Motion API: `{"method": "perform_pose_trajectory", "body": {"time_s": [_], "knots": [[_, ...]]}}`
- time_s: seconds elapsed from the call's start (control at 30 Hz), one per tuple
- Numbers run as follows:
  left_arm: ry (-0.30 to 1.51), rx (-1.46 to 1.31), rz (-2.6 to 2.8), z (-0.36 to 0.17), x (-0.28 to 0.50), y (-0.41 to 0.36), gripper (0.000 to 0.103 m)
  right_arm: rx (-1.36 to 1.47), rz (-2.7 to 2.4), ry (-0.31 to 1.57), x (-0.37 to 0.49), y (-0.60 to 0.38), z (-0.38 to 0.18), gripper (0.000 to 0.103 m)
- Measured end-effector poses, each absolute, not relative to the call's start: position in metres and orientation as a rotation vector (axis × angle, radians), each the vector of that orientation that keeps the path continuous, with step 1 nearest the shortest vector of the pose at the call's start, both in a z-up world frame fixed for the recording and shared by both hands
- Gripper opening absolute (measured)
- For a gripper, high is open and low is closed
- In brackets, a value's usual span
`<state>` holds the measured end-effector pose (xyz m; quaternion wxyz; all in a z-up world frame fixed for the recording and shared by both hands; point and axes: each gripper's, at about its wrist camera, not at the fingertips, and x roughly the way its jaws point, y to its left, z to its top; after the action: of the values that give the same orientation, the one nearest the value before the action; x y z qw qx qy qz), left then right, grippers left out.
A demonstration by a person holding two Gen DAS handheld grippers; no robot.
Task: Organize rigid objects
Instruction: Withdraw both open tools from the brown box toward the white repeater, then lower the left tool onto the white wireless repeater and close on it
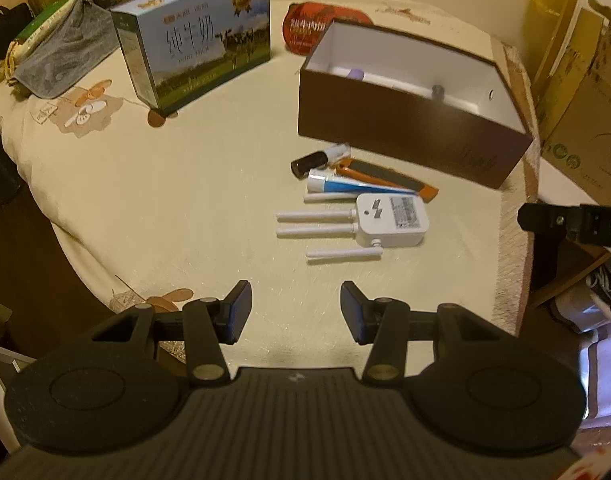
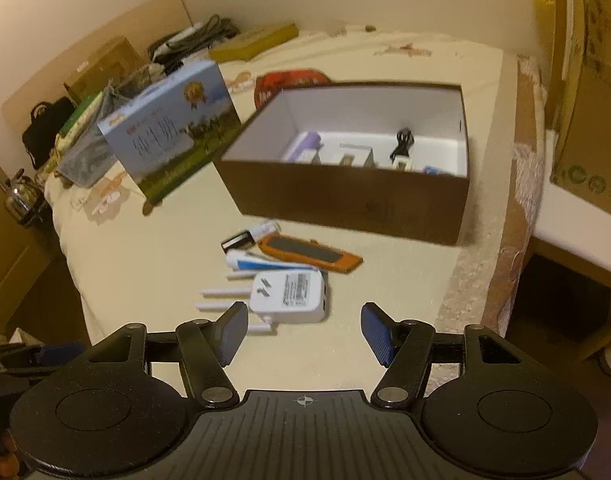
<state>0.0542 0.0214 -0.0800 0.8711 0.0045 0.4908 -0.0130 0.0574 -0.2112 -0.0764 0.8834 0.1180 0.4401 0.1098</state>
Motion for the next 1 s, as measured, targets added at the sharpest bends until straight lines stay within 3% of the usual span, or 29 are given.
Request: {"method": "perform_pose_trajectory", "body": {"time_s": [1.0], "knots": [[1.115,0.107,-0.133,-0.189,0.141,-0.057,0.045,0.323,0.067,1.077,0.137,-0.266,-0.187,0.06]]}}
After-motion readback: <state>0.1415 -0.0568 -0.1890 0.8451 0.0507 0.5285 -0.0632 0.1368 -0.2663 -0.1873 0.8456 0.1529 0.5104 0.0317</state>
